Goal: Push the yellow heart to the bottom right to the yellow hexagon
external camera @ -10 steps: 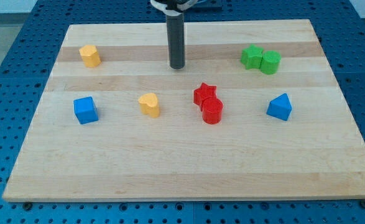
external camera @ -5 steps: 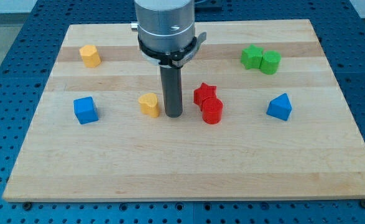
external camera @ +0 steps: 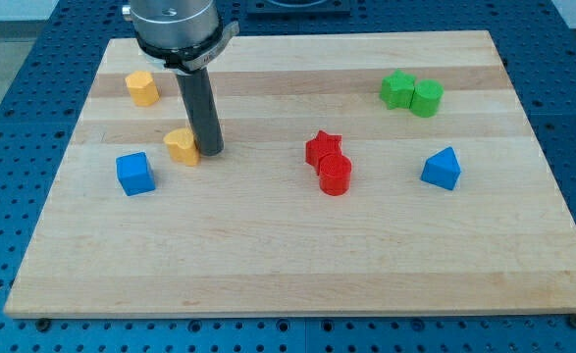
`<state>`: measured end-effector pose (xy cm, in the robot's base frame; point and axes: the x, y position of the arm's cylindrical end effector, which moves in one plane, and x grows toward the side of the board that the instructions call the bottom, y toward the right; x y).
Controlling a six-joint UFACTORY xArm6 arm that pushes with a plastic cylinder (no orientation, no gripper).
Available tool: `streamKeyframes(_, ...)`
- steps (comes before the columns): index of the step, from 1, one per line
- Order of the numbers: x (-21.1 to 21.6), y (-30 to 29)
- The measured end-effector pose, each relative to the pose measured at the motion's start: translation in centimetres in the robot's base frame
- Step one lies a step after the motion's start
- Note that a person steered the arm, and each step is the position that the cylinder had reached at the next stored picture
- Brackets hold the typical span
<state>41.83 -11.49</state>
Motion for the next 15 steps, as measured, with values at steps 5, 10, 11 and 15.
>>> streamKeyframes(5,1.9,-0.4)
streamKeyframes(10,2.9,-1.0)
streamKeyframes(11,3.7,-1.5)
streamKeyframes(15,-1.5,-4.2)
